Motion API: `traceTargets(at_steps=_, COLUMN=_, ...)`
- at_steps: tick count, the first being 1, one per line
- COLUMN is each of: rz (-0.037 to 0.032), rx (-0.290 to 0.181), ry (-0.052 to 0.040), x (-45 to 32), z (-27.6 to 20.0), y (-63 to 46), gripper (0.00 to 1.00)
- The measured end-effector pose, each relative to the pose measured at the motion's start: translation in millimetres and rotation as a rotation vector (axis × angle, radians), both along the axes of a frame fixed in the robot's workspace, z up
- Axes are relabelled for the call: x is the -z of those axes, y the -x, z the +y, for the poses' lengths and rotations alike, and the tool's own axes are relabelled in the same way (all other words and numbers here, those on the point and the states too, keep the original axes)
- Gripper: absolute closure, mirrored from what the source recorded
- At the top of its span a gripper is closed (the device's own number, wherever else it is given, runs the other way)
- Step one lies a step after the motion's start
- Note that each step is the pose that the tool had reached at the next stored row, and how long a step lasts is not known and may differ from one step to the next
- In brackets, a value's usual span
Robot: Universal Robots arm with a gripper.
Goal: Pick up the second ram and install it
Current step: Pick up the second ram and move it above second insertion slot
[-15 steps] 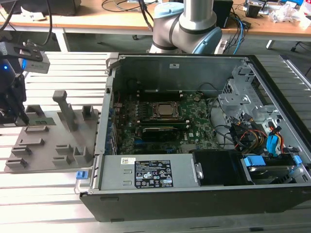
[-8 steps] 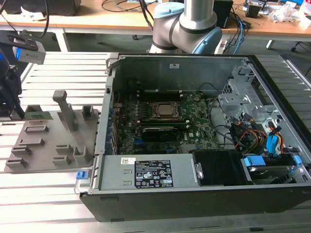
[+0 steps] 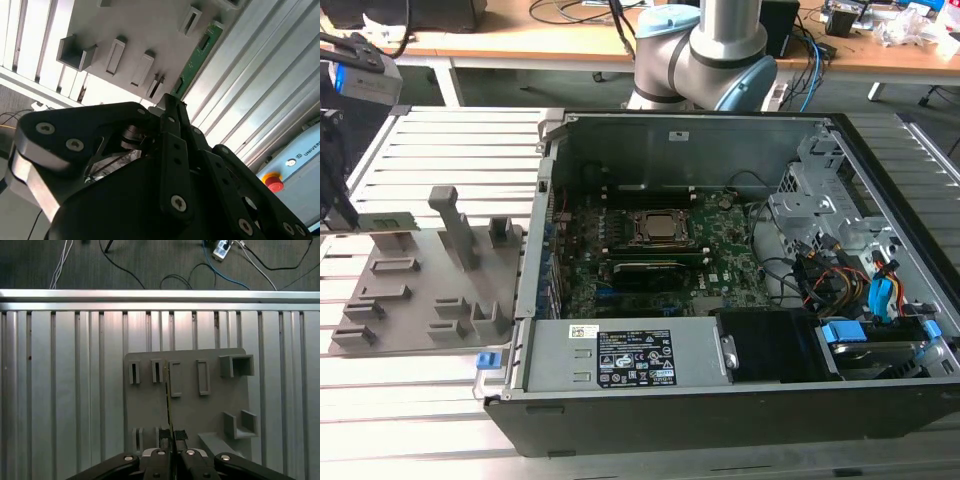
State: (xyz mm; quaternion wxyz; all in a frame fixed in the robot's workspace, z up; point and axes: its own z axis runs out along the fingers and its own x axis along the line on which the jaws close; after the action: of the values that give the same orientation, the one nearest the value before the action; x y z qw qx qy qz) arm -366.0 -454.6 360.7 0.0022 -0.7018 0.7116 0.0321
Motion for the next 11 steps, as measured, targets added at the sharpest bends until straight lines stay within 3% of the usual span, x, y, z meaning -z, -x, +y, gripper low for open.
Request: traceTargets(at_steps=11, rz=0.0, rx=0.0, ry=0.0, x=-31.4, z=0.0, y=0.0, gripper=0.86)
